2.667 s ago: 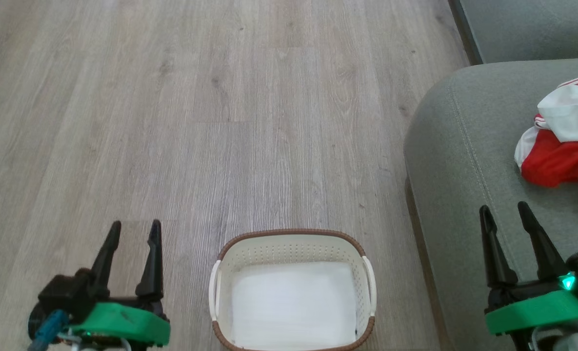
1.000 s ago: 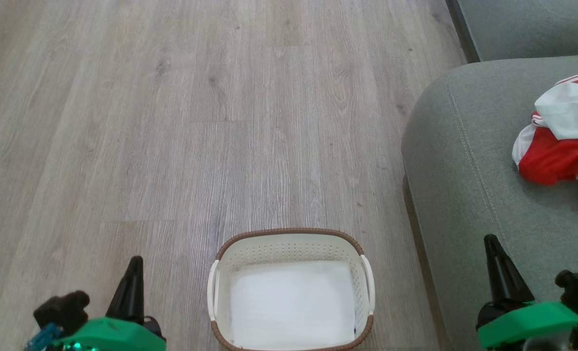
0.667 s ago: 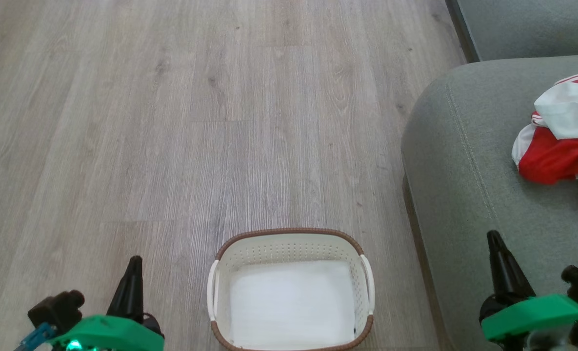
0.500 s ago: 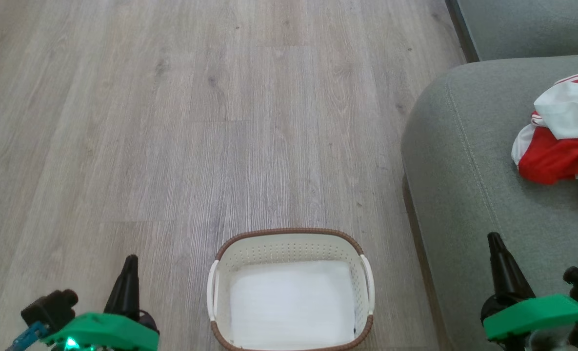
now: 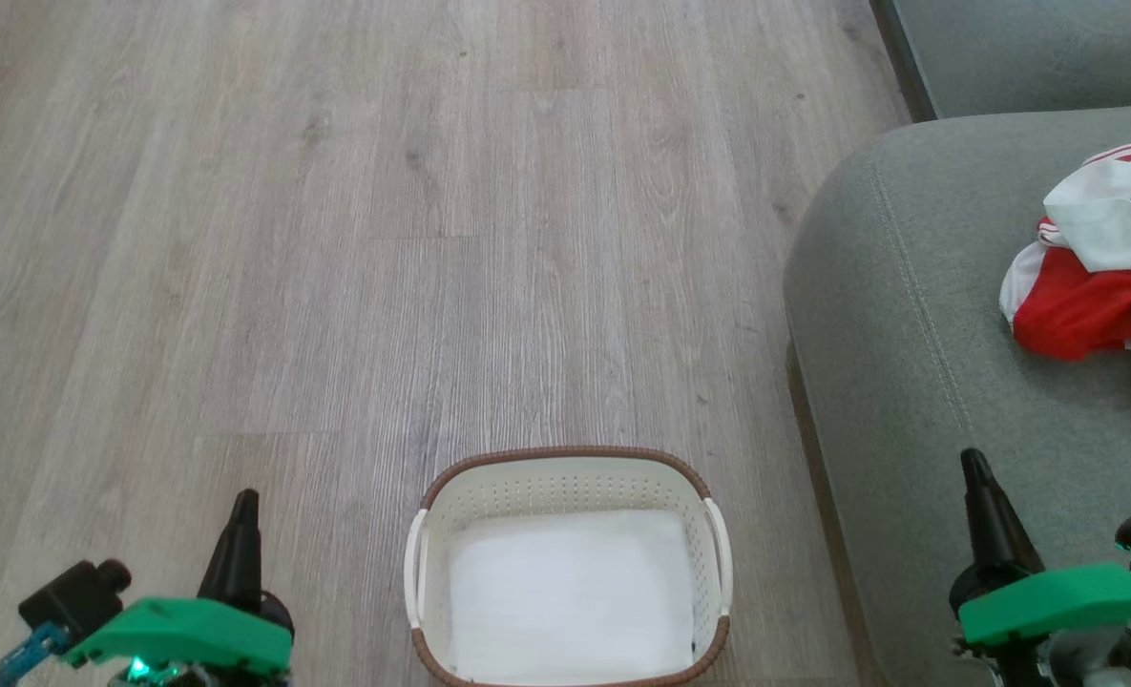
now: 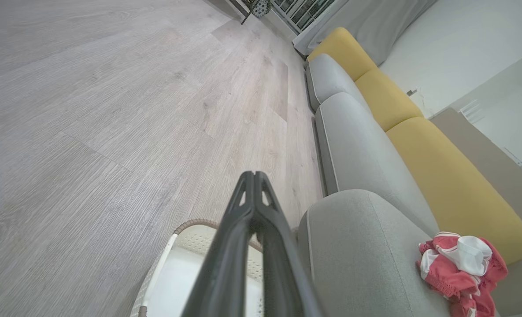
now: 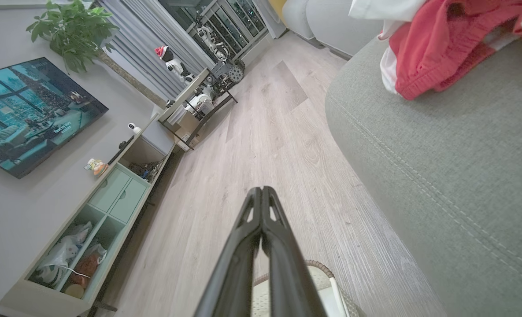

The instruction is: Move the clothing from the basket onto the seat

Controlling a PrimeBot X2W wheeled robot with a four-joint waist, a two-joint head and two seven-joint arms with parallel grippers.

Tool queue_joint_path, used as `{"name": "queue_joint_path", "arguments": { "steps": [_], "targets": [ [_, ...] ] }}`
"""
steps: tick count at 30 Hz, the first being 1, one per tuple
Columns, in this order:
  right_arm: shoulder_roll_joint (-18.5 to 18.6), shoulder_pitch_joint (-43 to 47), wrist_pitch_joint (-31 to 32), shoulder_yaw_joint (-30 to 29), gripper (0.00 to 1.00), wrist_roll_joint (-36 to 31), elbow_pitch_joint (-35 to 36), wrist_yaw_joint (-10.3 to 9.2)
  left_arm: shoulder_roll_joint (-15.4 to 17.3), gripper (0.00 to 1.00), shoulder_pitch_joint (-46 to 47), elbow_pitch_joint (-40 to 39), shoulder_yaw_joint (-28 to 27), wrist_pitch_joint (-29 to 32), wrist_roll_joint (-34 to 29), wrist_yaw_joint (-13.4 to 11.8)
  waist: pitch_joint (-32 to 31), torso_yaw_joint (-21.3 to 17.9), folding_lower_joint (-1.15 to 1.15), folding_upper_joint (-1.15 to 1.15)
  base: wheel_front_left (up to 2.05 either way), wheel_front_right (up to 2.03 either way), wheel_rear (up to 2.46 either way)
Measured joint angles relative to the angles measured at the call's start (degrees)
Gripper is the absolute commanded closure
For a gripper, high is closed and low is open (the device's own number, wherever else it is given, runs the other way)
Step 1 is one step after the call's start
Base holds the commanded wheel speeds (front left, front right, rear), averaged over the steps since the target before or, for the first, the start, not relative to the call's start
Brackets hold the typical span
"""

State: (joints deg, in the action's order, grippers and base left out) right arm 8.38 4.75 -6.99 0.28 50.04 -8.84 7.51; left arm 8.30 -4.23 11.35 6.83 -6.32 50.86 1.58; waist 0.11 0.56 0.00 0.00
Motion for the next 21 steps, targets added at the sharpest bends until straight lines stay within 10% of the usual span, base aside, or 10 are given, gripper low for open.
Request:
{"name": "queue_joint_path", "arguments": {
  "steps": [21],
  "targets": [
    [-1.16, -2.15, 3.05, -1.62, 1.00, 11.51, -1.72, 0.00, -1.53, 1.00, 1.94, 1.18, -2.36, 3.31, 10.96, 1.45, 0.02, -0.15, 0.00, 0.00, 0.00, 0.00, 0.00]
  ]
}}
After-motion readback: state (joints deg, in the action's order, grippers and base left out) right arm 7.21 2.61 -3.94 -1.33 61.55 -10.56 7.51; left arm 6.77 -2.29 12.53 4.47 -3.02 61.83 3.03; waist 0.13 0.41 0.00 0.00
